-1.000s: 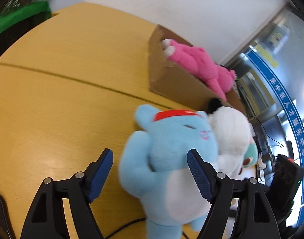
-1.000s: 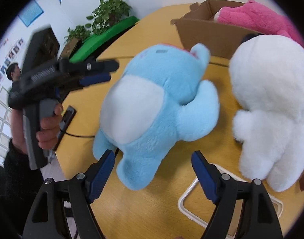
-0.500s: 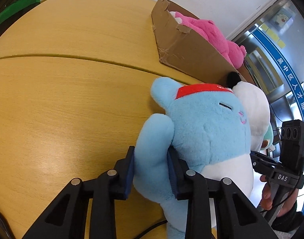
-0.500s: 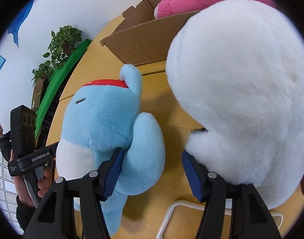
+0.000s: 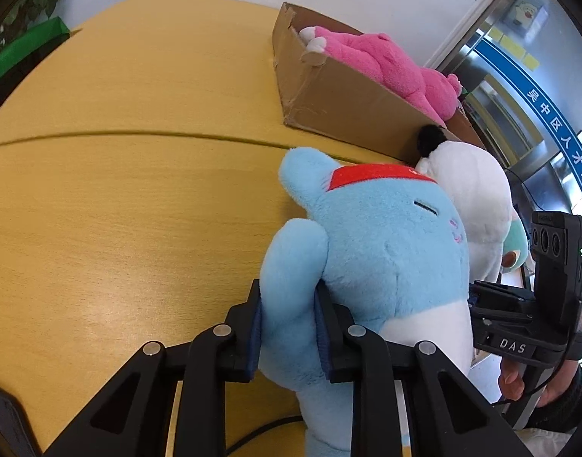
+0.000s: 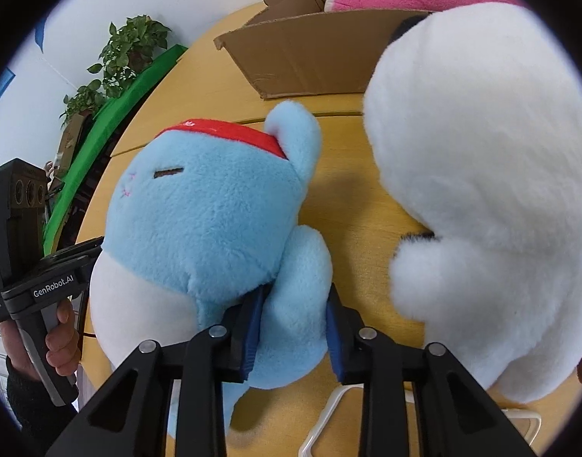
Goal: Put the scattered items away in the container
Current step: 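Lift the light blue bear with both grippers and carry it over the box, then lower the blue bear beside the pink bear and open both grippers, then move both grippers toward the white panda plush on the table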
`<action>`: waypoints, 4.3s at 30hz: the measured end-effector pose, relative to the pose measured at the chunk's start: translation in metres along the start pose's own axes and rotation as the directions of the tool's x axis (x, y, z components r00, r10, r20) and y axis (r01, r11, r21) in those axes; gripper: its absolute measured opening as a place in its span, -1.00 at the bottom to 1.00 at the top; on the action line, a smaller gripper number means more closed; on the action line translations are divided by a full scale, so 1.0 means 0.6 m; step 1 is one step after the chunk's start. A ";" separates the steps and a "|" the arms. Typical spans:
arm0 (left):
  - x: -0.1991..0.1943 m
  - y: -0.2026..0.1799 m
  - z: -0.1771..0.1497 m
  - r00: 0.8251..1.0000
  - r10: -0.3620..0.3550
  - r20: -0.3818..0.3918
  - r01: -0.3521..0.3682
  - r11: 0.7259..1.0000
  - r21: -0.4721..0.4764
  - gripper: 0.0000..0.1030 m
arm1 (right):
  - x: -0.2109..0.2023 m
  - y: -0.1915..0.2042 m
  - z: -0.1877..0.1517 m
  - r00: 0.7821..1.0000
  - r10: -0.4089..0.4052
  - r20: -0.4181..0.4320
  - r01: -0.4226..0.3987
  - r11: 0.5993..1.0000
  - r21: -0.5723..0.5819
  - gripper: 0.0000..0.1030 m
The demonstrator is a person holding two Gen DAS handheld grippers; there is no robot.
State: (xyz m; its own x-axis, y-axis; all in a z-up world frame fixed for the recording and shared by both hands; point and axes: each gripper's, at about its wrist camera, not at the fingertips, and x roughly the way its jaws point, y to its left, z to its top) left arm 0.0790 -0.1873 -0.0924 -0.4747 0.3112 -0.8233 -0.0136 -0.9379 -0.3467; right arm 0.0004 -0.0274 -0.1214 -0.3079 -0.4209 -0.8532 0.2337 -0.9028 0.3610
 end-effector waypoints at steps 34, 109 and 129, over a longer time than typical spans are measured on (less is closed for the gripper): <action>0.188 -0.069 0.499 0.980 0.161 0.115 -0.173 0.980 0.102 -0.53 | -0.008 -0.126 0.470 0.963 -0.173 0.209 0.190 0.980 -0.062 -0.54; 0.004 -0.323 0.190 0.924 0.161 0.348 -0.213 0.970 0.118 0.99 | -0.266 -0.146 0.169 0.811 -0.416 0.410 0.440 0.897 0.041 0.99; 0.032 -0.310 0.195 0.943 0.130 0.307 -0.176 0.976 0.126 0.99 | -0.251 -0.165 0.164 0.822 -0.408 0.397 0.426 0.903 0.045 0.99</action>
State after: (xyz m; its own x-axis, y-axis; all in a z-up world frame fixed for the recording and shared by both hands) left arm -0.0306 -0.0247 0.0090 -0.7195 0.1241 -0.6833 -0.0405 -0.9897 -0.1371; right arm -0.0668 0.1166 0.0084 -0.7147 -0.0129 -0.6993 0.0384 -0.9990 -0.0208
